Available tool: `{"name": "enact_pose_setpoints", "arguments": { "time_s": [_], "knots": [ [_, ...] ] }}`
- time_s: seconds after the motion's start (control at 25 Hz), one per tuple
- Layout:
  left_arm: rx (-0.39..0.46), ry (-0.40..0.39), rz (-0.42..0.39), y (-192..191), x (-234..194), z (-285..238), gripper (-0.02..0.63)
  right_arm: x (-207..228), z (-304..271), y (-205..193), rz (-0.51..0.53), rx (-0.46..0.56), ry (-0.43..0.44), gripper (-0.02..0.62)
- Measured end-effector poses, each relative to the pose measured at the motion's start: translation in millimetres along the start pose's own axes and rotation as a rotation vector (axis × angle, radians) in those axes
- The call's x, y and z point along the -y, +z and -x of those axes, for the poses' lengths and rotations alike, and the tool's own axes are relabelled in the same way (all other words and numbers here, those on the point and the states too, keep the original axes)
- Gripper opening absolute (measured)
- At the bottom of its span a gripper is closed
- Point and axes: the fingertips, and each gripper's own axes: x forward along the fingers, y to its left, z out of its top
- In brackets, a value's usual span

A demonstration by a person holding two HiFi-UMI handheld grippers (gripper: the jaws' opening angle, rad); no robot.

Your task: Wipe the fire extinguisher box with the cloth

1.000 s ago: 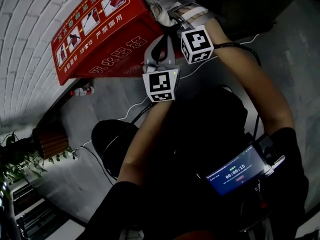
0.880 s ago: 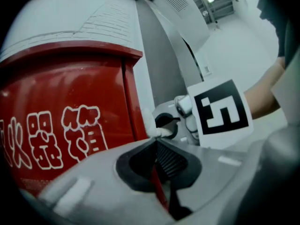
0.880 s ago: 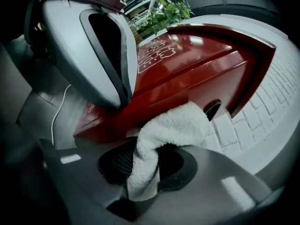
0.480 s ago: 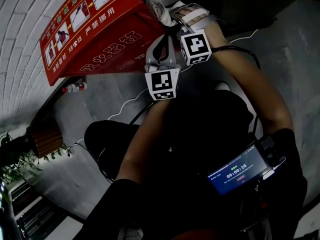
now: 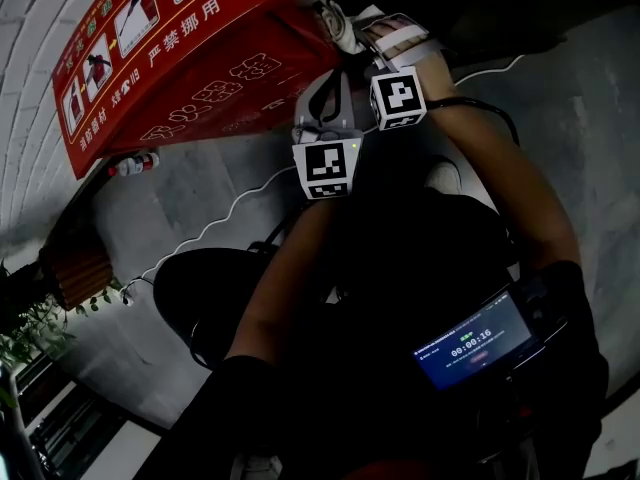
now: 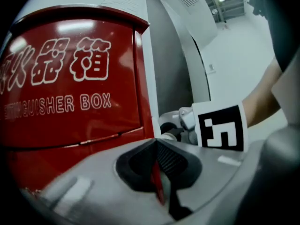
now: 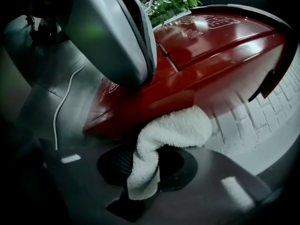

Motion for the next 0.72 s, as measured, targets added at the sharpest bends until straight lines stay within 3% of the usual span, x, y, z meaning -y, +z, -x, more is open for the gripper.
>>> {"name": "enact_pose_setpoints", "arguments": {
  "time_s": [0.28, 0.72],
  "knots": [
    [-0.065, -0.034, -0.009, -29, 9, -5, 0.003, -24, -21, -10, 0.073, -0.06, -0.028, 0.091],
    [-0.141, -0.034, 0.021, -71, 7, -18, 0.003, -79, -42, -19, 0.052, -0.067, 0.099, 0.091]
  ]
}}
